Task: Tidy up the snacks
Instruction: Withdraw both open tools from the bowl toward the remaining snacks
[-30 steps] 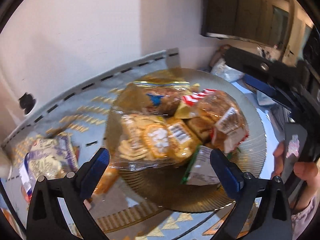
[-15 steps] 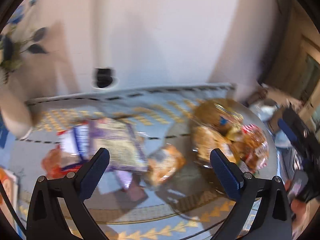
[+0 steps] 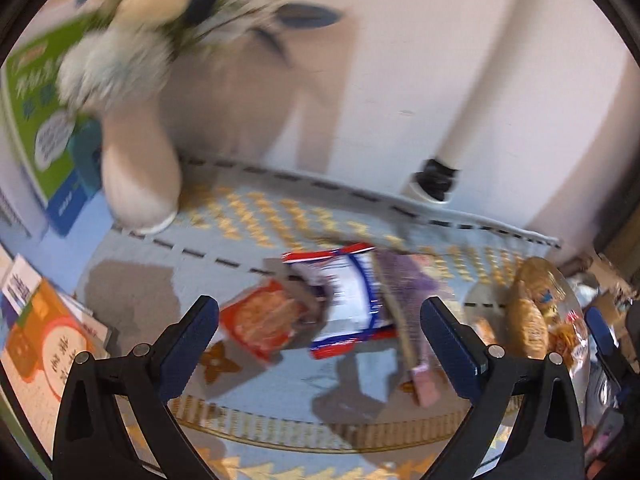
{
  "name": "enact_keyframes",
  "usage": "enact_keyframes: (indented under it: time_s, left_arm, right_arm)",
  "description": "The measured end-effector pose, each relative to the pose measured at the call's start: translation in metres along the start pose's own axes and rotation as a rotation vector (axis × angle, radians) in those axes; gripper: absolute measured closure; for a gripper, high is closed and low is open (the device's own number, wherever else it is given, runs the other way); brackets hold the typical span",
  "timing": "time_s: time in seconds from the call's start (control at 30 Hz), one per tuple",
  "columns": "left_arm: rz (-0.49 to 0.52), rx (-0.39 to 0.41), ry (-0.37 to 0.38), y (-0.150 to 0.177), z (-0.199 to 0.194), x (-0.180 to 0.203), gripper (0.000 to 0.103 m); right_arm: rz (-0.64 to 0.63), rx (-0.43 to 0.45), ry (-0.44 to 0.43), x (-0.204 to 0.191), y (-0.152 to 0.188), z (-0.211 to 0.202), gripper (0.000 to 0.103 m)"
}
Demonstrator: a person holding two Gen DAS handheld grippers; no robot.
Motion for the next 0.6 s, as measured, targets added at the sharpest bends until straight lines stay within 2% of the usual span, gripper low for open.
enact_keyframes:
  time_s: [0.1,0.27,0.4,0.6]
  left_arm:
    - [-0.030,-0.016,-0.010,0.007,0.014,-0.022,0.002]
    - [-0.006,-0.007,-0.077,0.018,0.031,-0.046,0.002]
    - [-0.004,-0.008,-0.062,0.025,0.043,-0.058,0.002]
    - [0.004,-0.029,-0.015,0.030,0.057,-0.058,0.002]
  right_arm:
    - [-0.009,-0.046,-0.017,-0.016,0.011,0.020,0.000]
    - [-0.046,-0.117,-0.017,-0.033,0.031,0.049,0.000]
    - [-0.072,-0.162,0.004,-0.040,0.042,0.071,0.000]
    - [-0.034,-0.212,-0.002,-0.039,0.053,0.097,0.000]
Point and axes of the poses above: each gripper's, at about its wrist camera, not at the fingertips, and z roughly the way its jaws point, x to its right, y to its underside, the point moved 2 cm from there along z, roughly the way its jaws point, and after that the axes turned 4 degrees about y, right-handed, at the moved point
